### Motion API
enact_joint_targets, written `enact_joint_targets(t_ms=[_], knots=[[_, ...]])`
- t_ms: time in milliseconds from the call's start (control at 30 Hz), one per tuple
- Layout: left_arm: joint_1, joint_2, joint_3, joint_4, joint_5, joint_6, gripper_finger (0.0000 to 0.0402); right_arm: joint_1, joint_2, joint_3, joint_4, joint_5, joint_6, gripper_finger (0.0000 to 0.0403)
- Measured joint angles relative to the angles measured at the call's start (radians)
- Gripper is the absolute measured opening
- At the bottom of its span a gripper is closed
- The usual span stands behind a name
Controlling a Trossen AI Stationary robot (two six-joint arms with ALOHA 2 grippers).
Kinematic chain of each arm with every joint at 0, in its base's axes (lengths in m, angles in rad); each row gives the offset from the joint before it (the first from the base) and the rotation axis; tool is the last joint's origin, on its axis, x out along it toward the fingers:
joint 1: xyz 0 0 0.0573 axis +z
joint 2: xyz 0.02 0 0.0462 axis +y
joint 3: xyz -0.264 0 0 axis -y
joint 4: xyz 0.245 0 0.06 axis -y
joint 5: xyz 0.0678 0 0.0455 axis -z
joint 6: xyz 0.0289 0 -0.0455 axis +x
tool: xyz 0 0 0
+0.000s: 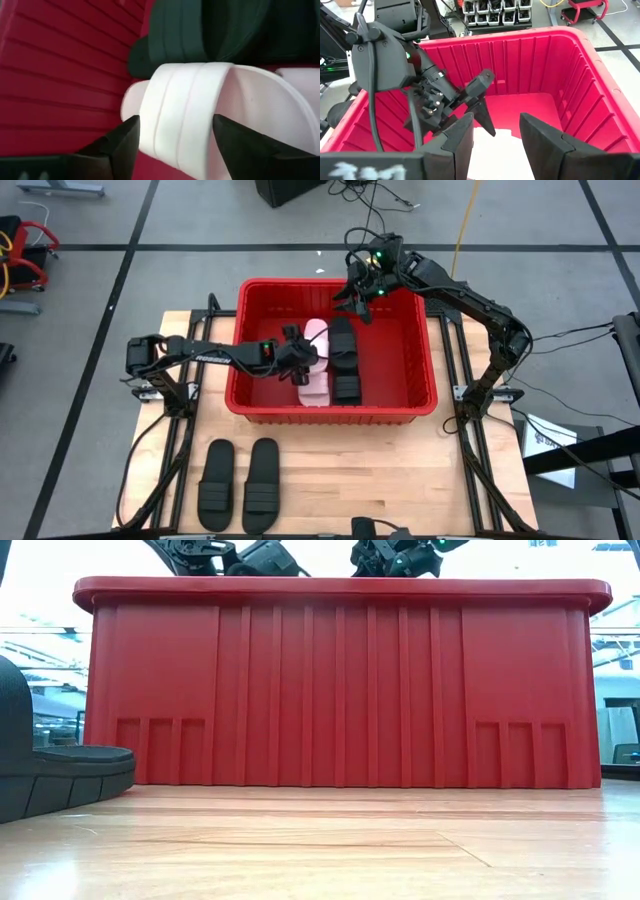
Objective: Pick and place slides into bin
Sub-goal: Put the pink slide into the red bin, then put the black slide into the red bin
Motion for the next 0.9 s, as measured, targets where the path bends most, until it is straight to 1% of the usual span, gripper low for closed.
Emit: enact_joint_targets(t_ms=[133,333,600,700,800,900], knots=[[-0.002,0.000,0.003,-0.017,0.015,0.017,0.0259,0.000,0.000,0.000,-0.001,0.000,0.006,0.0153],[-0.005,-0.005,0.003,-0.043,0.051,0.010,0.0262,0.000,0.000,0.000,-0.003,0.000,0.006,0.0153],[-0.025,-0.087,0.003,-0.060,0.050,0.012,0.0262,0.000,0.000,0.000,-0.008,-0.003,0.006,0.0153],[-0.026,-0.130,0.003,-0.083,0.014,0.017,0.0262,0.000,0.000,0.000,-0.008,-0.027,0.006,0.0153],[-0.025,-0.171,0.003,-0.122,-0.051,0.020,0.0262,0.000,-0.004,-0.001,-0.008,-0.025,0.006,0.0153],[-0.024,-0.213,0.002,-0.168,-0.096,0.023,0.0262,0.000,-0.019,-0.001,0.002,-0.027,0.002,0.0153]])
